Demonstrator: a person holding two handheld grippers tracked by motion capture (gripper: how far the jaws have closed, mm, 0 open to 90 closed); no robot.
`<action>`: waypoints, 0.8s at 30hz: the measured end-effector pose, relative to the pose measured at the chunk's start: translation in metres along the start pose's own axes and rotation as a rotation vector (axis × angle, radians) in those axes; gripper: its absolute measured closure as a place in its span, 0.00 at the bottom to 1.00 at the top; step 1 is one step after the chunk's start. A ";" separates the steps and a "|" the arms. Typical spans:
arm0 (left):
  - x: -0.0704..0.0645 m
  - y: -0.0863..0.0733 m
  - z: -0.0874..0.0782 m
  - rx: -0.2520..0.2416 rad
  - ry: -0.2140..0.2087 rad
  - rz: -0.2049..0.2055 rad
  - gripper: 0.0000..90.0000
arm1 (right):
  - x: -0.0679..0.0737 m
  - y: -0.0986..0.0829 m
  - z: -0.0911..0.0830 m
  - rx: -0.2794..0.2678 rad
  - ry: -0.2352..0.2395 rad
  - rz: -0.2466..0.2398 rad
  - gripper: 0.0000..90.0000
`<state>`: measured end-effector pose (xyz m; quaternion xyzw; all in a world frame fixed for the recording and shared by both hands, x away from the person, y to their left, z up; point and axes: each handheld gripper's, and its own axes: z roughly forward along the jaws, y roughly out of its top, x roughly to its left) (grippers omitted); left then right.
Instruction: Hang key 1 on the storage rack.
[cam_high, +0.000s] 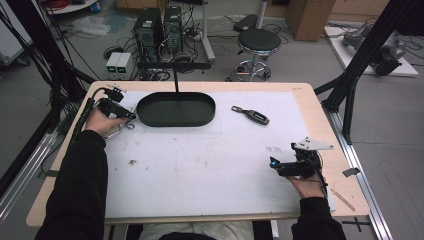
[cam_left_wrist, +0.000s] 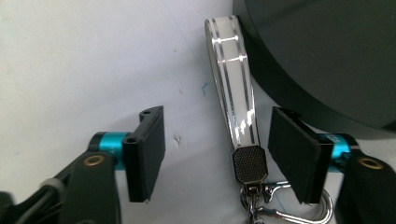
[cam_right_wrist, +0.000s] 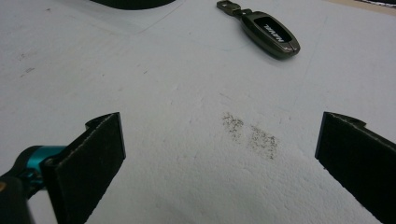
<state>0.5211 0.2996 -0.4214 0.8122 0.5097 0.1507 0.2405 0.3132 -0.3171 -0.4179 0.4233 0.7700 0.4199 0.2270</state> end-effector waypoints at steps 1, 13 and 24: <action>0.000 0.000 0.000 -0.005 -0.004 -0.003 0.44 | 0.000 0.000 0.000 0.000 0.000 0.000 0.01; 0.011 -0.003 0.001 -0.011 -0.076 -0.089 0.84 | 0.005 -0.001 0.000 0.013 -0.007 -0.030 0.01; 0.010 -0.002 -0.009 -0.024 -0.090 -0.069 0.84 | 0.004 -0.001 -0.002 0.004 -0.013 -0.026 0.01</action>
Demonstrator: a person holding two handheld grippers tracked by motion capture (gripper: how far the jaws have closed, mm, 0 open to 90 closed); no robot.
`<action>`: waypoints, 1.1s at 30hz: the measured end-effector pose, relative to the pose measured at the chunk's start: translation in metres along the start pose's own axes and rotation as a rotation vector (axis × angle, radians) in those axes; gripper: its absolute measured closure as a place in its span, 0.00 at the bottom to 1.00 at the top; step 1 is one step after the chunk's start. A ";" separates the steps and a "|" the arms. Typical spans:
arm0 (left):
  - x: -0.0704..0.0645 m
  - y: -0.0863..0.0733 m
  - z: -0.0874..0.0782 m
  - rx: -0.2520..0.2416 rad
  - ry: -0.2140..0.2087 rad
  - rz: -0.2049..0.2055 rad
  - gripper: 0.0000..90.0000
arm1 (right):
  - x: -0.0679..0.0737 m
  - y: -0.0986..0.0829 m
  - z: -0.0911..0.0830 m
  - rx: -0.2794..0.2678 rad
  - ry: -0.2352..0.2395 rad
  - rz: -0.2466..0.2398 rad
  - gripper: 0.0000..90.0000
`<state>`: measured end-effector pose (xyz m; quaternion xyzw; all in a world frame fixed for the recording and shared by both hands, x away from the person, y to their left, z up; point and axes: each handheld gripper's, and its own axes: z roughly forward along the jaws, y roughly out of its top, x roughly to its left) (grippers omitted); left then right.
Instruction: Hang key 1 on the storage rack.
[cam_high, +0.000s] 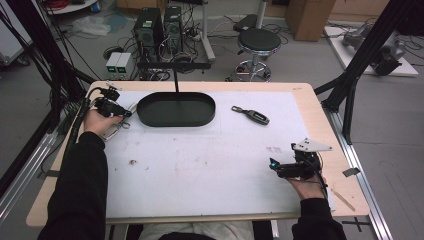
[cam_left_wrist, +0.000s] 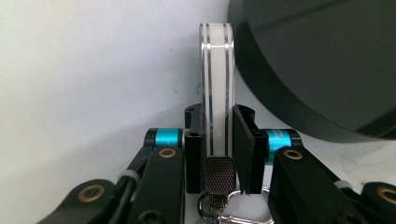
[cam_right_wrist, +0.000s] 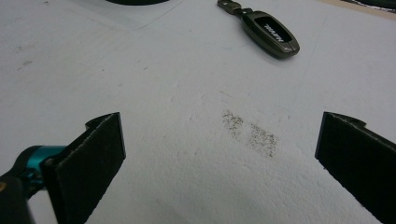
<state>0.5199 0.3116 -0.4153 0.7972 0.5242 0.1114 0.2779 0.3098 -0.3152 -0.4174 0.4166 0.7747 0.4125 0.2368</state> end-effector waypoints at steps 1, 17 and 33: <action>0.000 0.000 0.000 0.000 0.000 0.000 0.84 | 0.000 0.000 0.000 -0.001 0.001 0.000 0.01; -0.022 0.009 -0.070 -0.136 0.034 0.028 0.84 | 0.003 0.002 -0.001 -0.019 0.028 -0.012 0.01; -0.051 0.011 -0.147 -0.313 0.020 0.082 0.84 | 0.007 0.007 0.009 -0.013 0.066 -0.028 0.01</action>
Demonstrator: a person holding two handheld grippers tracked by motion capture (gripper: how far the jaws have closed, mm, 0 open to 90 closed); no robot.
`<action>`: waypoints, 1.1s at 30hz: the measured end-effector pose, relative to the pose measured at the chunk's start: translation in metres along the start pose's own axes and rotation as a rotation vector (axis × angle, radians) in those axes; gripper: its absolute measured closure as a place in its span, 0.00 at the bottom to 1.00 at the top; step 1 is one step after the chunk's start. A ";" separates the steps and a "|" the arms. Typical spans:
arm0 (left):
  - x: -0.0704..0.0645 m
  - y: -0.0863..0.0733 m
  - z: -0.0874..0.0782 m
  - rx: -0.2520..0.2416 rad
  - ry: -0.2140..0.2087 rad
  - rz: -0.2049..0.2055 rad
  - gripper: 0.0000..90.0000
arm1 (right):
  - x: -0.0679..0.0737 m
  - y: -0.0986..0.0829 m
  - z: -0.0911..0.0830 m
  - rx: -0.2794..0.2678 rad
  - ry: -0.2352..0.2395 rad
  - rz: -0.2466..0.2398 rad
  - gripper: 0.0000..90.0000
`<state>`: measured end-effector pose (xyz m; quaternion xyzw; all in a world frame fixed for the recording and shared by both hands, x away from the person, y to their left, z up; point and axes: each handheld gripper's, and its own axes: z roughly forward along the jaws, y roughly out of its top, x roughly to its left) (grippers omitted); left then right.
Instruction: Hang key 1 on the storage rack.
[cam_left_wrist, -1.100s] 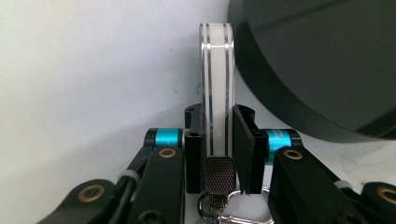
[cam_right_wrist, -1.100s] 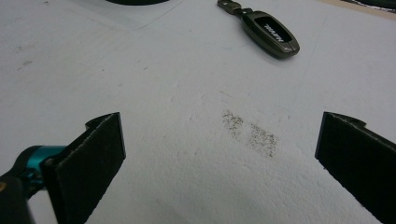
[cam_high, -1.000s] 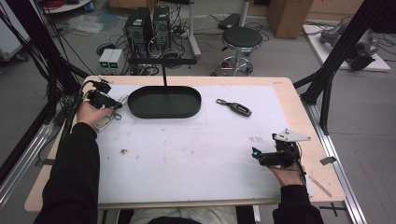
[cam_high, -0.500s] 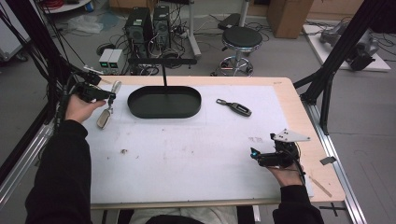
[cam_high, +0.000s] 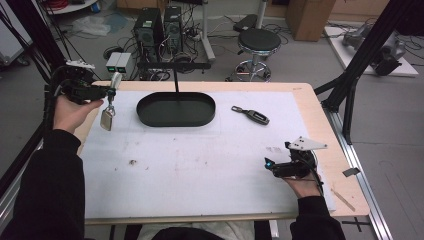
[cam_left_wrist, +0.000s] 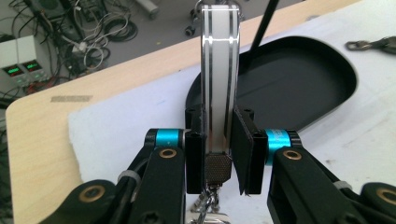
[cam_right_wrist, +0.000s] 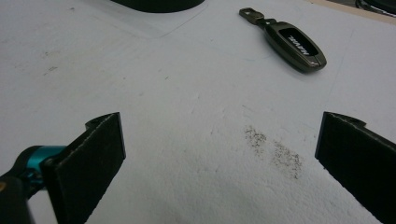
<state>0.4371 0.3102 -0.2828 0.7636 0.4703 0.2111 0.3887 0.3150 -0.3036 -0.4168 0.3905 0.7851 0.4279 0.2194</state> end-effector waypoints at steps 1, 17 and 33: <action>-0.001 0.002 -0.002 -0.002 0.001 0.003 0.84 | 0.000 0.000 0.000 -0.004 0.000 -0.004 0.01; -0.045 0.053 -0.015 -0.044 -0.039 0.138 0.84 | 0.004 0.000 -0.001 -0.006 0.005 -0.011 0.01; -0.076 0.092 0.016 -0.058 -0.034 0.162 0.84 | 0.004 -0.001 -0.002 -0.009 0.012 -0.013 0.01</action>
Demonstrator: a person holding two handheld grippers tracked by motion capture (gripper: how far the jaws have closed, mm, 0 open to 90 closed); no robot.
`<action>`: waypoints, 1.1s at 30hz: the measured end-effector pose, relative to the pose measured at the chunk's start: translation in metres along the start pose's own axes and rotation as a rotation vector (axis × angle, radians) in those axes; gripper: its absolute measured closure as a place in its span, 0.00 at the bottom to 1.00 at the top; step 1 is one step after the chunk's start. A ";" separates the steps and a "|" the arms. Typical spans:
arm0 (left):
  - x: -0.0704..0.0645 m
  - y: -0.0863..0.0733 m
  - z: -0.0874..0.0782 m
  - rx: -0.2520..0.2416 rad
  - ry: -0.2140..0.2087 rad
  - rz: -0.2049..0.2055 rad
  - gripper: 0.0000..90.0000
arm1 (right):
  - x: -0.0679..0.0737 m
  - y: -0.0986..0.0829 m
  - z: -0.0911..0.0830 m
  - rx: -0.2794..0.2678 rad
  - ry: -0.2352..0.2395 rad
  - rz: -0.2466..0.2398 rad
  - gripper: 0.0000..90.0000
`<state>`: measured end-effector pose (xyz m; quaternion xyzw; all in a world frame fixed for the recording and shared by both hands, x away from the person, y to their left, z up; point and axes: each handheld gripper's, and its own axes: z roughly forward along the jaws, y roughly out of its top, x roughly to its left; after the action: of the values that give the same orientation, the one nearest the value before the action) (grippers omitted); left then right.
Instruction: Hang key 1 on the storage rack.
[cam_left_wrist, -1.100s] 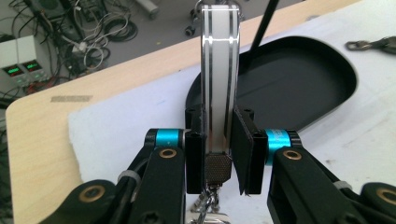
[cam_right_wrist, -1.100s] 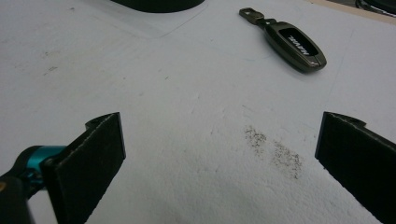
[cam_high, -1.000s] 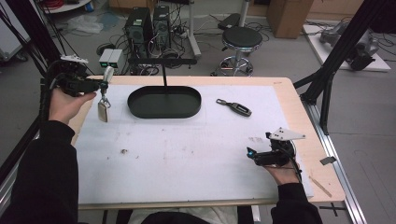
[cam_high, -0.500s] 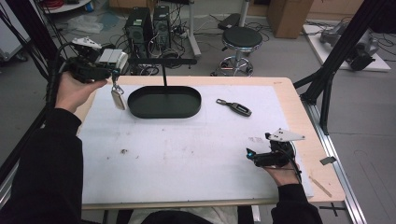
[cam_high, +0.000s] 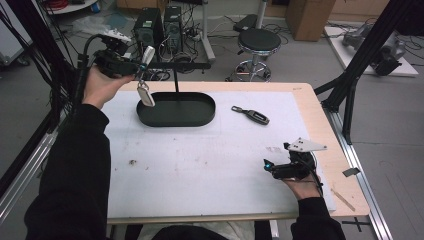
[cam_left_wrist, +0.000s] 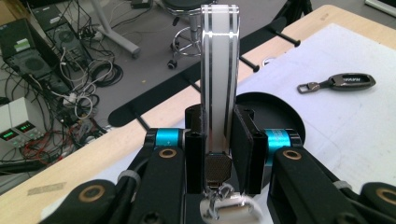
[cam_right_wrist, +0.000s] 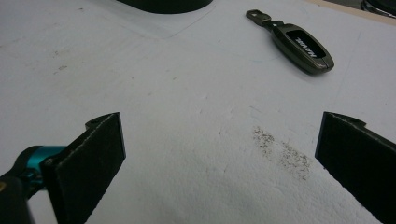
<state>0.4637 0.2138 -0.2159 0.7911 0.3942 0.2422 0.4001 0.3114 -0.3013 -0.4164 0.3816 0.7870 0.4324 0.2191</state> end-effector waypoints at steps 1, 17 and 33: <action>-0.001 0.003 0.002 0.000 0.001 -0.001 0.84 | 0.000 0.000 0.000 0.000 0.000 0.000 0.01; -0.012 0.031 0.049 0.010 0.049 0.102 0.84 | 0.006 -0.002 0.000 0.017 -0.013 -0.022 0.01; -0.011 0.040 0.073 -0.014 0.027 0.076 0.84 | 0.017 -0.006 -0.008 0.050 -0.053 -0.071 0.01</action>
<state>0.5260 0.1576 -0.2247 0.7992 0.3677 0.2708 0.3909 0.2928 -0.2942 -0.4172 0.3703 0.8045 0.3943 0.2454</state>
